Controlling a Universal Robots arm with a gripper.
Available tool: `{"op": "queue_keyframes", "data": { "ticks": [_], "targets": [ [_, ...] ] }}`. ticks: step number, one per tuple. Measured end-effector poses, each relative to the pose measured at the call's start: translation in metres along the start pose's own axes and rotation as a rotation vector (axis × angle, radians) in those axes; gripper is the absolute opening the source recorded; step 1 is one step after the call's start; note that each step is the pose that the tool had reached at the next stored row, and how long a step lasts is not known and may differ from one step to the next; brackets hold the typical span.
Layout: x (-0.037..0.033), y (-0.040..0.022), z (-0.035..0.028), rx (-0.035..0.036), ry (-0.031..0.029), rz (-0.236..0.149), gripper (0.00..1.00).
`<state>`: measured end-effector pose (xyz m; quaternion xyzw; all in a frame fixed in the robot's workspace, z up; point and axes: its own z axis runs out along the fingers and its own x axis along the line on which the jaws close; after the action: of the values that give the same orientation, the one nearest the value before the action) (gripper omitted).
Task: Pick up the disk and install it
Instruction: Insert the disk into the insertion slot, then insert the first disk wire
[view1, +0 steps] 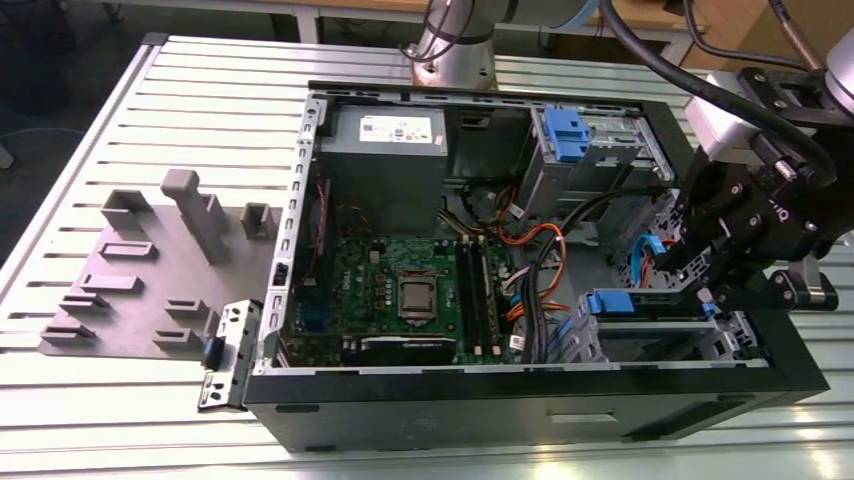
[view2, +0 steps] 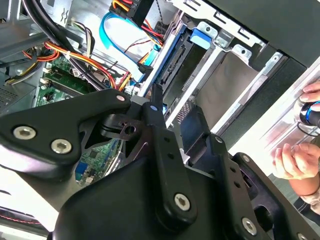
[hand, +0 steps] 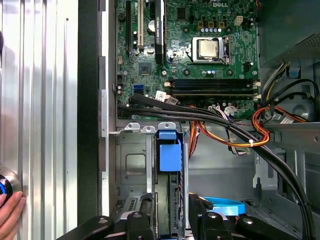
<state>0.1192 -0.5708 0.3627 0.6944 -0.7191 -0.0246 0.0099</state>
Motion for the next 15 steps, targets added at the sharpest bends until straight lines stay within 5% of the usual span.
{"op": "queue_keyframes", "data": {
  "ticks": [15],
  "targets": [
    [-0.002,0.0001,-0.0004,-0.0001,-0.0031,0.0,0.42]
  ]
}}
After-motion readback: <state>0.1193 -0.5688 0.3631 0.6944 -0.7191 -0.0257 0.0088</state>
